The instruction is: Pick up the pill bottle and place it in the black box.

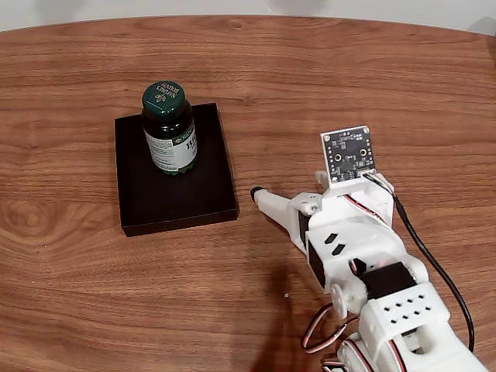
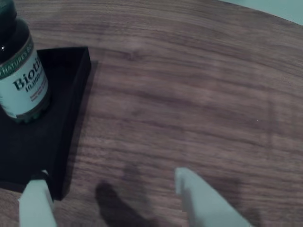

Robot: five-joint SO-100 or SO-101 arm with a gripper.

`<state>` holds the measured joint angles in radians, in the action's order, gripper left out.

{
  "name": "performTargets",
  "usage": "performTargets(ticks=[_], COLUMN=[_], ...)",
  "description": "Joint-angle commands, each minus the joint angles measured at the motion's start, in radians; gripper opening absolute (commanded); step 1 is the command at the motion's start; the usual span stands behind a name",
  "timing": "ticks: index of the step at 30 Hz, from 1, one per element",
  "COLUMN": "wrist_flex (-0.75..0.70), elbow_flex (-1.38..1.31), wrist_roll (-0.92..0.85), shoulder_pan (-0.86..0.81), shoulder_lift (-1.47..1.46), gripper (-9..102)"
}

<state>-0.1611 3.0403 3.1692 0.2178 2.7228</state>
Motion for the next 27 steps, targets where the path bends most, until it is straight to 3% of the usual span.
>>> performTargets(ticks=[1, 14, 27], wrist_flex=[-0.087, -0.672, -0.867], elbow_flex=[-0.014, -0.011, -0.011], wrist_roll=[-0.02, -0.156, -0.318], shoulder_pan=[-0.014, -0.025, -0.081], shoulder_lift=[0.077, 0.43, 0.497], gripper=[27, 13, 1])
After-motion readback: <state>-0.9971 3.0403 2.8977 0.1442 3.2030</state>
